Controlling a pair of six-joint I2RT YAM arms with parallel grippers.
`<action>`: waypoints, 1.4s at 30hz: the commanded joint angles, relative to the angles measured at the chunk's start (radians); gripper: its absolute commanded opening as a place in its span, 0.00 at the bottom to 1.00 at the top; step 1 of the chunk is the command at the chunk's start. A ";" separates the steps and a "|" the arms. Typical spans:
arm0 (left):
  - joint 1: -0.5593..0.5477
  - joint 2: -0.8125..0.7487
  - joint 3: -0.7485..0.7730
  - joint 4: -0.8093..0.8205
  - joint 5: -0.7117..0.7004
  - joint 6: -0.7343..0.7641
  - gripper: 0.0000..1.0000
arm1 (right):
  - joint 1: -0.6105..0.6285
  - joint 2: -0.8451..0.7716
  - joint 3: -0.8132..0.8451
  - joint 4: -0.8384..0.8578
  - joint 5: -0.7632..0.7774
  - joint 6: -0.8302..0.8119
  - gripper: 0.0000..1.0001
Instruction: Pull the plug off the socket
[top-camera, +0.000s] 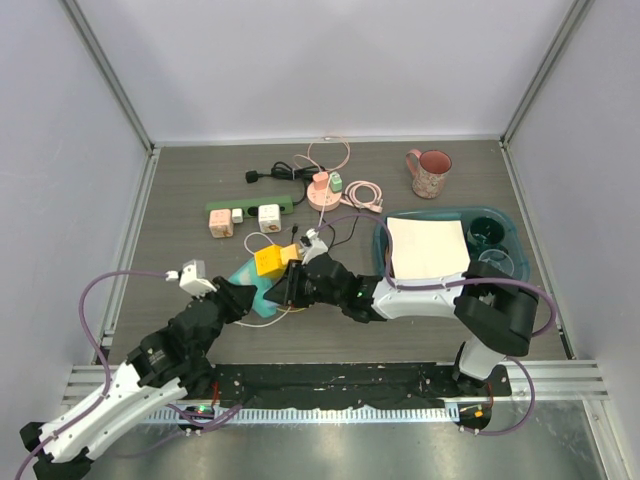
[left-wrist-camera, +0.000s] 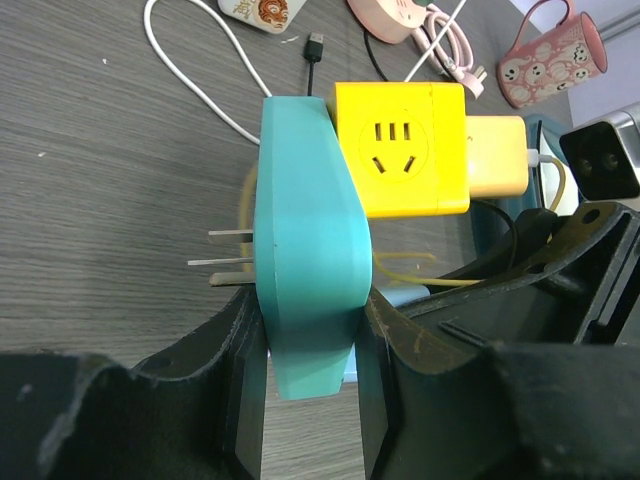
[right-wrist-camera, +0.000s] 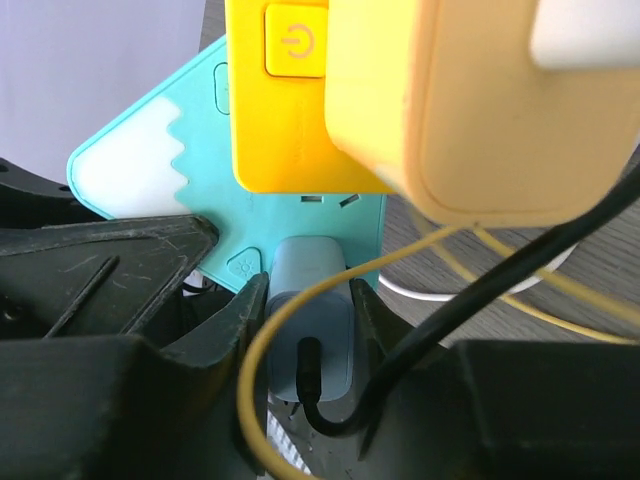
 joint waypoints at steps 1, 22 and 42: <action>-0.002 -0.013 0.009 0.106 0.004 0.005 0.00 | 0.007 -0.001 0.014 0.086 -0.040 -0.002 0.16; -0.002 -0.023 -0.034 0.083 -0.105 0.110 0.00 | 0.003 -0.122 -0.126 0.112 0.032 -0.065 0.01; -0.002 0.239 0.046 0.091 -0.160 0.146 0.00 | 0.012 -0.231 -0.093 -0.061 0.082 -0.133 0.01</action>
